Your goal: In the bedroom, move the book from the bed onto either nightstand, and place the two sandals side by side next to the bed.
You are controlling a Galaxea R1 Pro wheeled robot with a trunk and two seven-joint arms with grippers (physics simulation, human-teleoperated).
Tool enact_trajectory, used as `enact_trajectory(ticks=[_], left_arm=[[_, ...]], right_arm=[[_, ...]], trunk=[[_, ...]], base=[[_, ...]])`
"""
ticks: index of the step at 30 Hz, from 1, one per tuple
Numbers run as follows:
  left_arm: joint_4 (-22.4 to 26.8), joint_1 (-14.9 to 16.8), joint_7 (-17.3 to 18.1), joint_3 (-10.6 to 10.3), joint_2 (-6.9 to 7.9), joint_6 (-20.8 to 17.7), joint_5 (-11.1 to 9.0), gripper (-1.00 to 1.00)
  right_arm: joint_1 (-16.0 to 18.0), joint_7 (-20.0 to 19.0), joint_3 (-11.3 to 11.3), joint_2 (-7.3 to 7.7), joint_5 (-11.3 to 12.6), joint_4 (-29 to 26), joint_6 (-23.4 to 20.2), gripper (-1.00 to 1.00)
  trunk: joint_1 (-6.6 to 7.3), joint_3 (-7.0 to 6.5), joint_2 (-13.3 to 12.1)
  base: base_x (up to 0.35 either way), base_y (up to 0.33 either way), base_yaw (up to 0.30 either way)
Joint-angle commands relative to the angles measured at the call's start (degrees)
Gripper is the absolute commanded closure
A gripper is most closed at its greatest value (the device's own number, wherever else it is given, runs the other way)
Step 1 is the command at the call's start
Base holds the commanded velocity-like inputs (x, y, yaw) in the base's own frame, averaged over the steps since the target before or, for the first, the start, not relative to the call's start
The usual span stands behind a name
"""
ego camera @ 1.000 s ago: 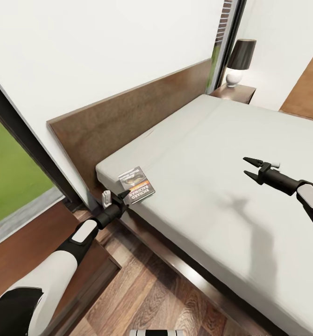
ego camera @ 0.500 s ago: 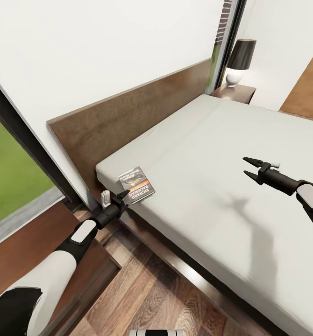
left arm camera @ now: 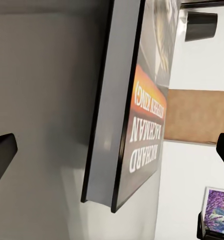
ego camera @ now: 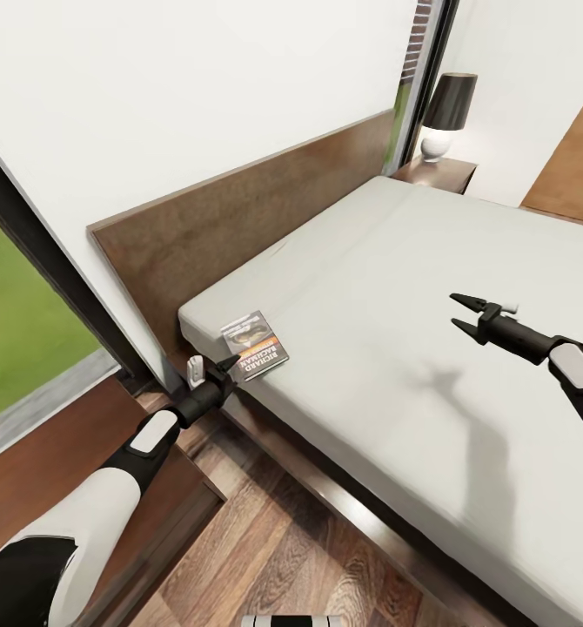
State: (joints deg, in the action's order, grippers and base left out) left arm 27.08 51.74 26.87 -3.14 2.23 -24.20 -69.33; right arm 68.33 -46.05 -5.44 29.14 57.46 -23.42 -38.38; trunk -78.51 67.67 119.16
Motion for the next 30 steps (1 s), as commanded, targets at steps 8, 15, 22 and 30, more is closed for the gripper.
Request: enact_trajectory(ticks=[8,15,22,30], left_arm=[[-0.24,0.03,0.08,-0.29,0.12,-0.23,-0.62,-1.00],[-0.31,0.03,0.49,-0.36,0.14,-0.24,-0.58,-1.00],[-0.43,0.03,1.16,-0.37,0.14,-0.16,-0.55,-1.00],[-0.52,0.03,1.24,-0.38,0.14,-0.15,-0.48,-1.00]], right_arm=[[0.05,0.05,-0.40,-0.17,0.47,0.04,-0.13,-1.00],[0.05,0.13,-0.37,-0.50,0.46,0.04,-0.05,-1.00],[0.05,0.24,-0.36,-0.57,0.46,0.04,-0.03,-1.00],[0.05,0.26,-0.36,-0.64,0.46,0.06,-0.03,-1.00]], trunk=[[0.01,0.04,0.02],[0.01,0.04,0.02],[0.01,0.04,0.02],[0.01,0.04,0.02]], base=[[0.000,0.000,0.000],[0.000,0.000,-0.045],[0.000,0.000,-0.025],[0.000,0.000,-0.004]])
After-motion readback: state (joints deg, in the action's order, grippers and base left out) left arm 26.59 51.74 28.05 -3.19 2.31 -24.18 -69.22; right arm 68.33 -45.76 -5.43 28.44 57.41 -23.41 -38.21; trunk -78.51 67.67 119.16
